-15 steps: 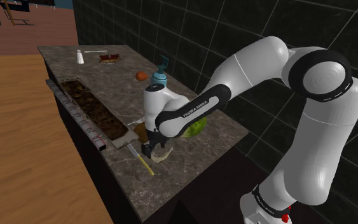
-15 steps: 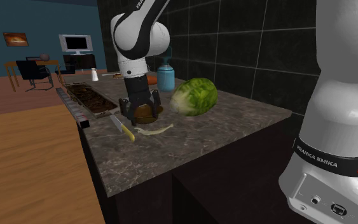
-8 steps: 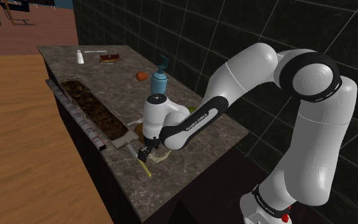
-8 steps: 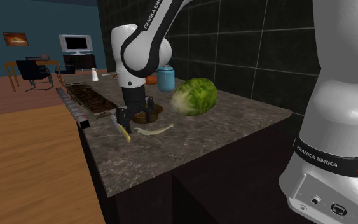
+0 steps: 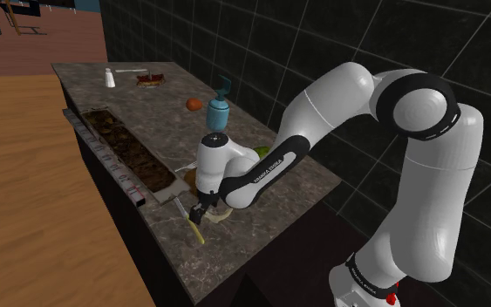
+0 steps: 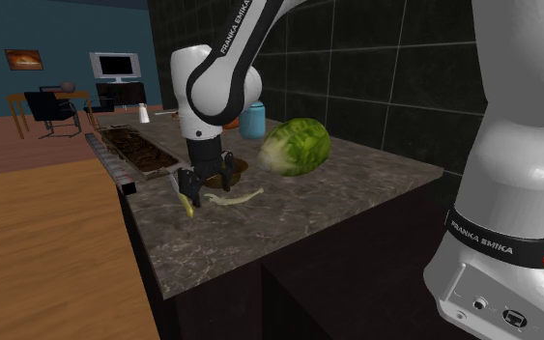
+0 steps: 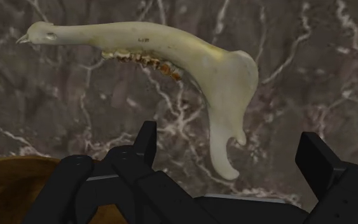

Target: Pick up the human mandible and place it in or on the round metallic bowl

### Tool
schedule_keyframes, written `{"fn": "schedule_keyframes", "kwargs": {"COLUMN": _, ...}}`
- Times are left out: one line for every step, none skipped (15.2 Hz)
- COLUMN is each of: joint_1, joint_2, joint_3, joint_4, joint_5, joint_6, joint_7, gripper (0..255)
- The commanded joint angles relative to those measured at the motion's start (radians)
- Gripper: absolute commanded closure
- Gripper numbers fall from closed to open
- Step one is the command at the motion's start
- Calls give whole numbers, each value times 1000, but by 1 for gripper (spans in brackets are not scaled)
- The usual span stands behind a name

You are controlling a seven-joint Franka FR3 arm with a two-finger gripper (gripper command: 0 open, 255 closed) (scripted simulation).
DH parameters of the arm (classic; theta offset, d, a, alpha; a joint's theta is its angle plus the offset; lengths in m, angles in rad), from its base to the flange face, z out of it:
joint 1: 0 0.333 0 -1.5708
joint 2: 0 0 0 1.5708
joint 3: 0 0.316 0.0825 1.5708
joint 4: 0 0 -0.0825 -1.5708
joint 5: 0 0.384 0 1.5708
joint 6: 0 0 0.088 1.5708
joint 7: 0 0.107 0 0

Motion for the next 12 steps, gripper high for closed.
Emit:
{"fn": "schedule_keyframes", "kwargs": {"joint_1": 0, "joint_2": 0, "joint_3": 0, "joint_4": 0, "joint_5": 0, "joint_6": 0, "joint_7": 0, "gripper": 0}}
{"fn": "schedule_keyframes", "kwargs": {"joint_1": 0, "joint_2": 0, "joint_3": 0, "joint_4": 0, "joint_5": 0, "joint_6": 0, "joint_7": 0, "gripper": 255}}
{"fn": "schedule_keyframes", "kwargs": {"joint_1": 0, "joint_2": 0, "joint_3": 0, "joint_4": 0, "joint_5": 0, "joint_6": 0, "joint_7": 0, "gripper": 255}}
{"fn": "schedule_keyframes", "kwargs": {"joint_1": 0, "joint_2": 0, "joint_3": 0, "joint_4": 0, "joint_5": 0, "joint_6": 0, "joint_7": 0, "gripper": 255}}
{"fn": "schedule_keyframes", "kwargs": {"joint_1": -1, "joint_2": -2, "joint_3": 0, "joint_4": -4, "joint_5": 0, "joint_6": 2, "joint_7": -1, "gripper": 255}}
{"fn": "schedule_keyframes", "kwargs": {"joint_1": -1, "joint_2": -6, "joint_3": 1, "joint_4": -7, "joint_5": 1, "joint_6": 1, "joint_7": 1, "gripper": 255}}
{"fn": "schedule_keyframes", "kwargs": {"joint_1": 0, "joint_2": -6, "joint_3": 3, "joint_4": -2, "joint_5": 4, "joint_6": -5, "joint_7": 0, "gripper": 255}}
{"fn": "schedule_keyframes", "kwargs": {"joint_1": -1, "joint_2": -10, "joint_3": 4, "joint_4": -2, "joint_5": 5, "joint_6": -7, "joint_7": -1, "gripper": 255}}
{"fn": "schedule_keyframes", "kwargs": {"joint_1": -1, "joint_2": -10, "joint_3": 4, "joint_4": -3, "joint_5": 5, "joint_6": -7, "joint_7": -1, "gripper": 255}}
{"fn": "schedule_keyframes", "kwargs": {"joint_1": -1, "joint_2": -11, "joint_3": 5, "joint_4": -4, "joint_5": 6, "joint_6": -6, "joint_7": -1, "gripper": 255}}
{"fn": "schedule_keyframes", "kwargs": {"joint_1": 0, "joint_2": 0, "joint_3": 0, "joint_4": 0, "joint_5": 0, "joint_6": 0, "joint_7": 0, "gripper": 255}}
{"fn": "schedule_keyframes", "kwargs": {"joint_1": -4, "joint_2": -12, "joint_3": 5, "joint_4": -2, "joint_5": 7, "joint_6": -10, "joint_7": -6, "gripper": 255}}
